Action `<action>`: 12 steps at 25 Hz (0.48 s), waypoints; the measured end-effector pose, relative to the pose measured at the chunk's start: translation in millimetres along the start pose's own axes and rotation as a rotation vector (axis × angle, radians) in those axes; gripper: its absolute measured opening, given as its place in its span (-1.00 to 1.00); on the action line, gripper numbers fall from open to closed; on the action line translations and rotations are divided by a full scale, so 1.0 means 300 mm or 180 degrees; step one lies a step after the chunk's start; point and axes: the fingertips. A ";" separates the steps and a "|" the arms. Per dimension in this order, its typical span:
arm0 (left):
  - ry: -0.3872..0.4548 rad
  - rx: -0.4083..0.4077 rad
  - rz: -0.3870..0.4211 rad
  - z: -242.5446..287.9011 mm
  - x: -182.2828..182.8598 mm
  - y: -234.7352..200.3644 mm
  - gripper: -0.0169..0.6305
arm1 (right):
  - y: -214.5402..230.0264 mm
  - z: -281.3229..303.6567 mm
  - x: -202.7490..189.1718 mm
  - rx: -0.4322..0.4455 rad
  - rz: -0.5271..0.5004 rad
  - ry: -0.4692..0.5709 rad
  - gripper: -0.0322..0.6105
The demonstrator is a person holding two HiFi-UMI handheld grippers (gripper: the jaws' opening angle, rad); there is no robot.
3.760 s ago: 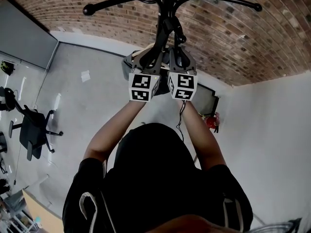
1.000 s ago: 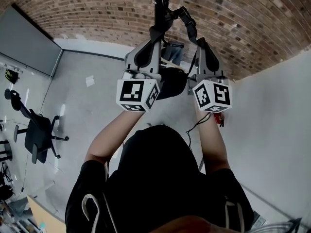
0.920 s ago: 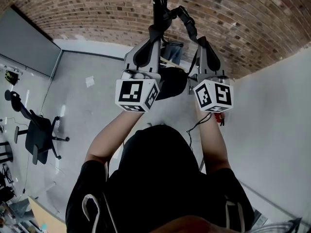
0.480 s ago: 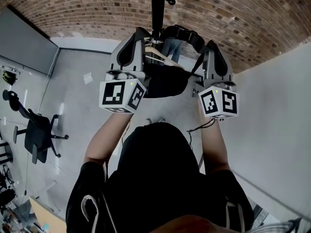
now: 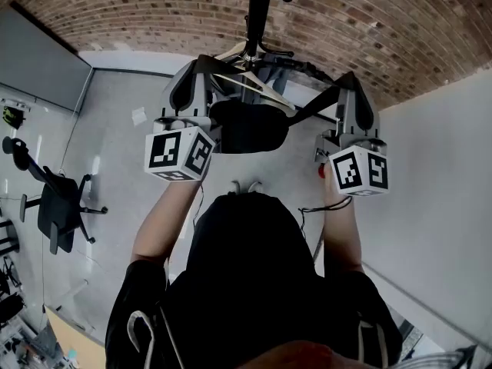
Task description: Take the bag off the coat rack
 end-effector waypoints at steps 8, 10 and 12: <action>-0.0226 0.0076 -0.0350 -0.073 -0.070 -0.039 -0.88 | 0.016 -0.072 -0.077 -0.0097 0.0082 -0.0148 -0.83; -0.0227 0.0061 -0.0359 -0.088 -0.077 -0.039 -0.87 | 0.018 -0.083 -0.089 -0.0116 0.0114 -0.0137 -0.83; -0.0174 0.0018 -0.0323 -0.097 -0.075 -0.035 -0.87 | 0.022 -0.094 -0.103 -0.0152 0.0066 -0.0163 -0.83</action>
Point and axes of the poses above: the fingertips, and each gripper's own axes: z forward along the fingers, y to its right, x out of its top, and after that the axes turned 7 degrees about y, right-handed
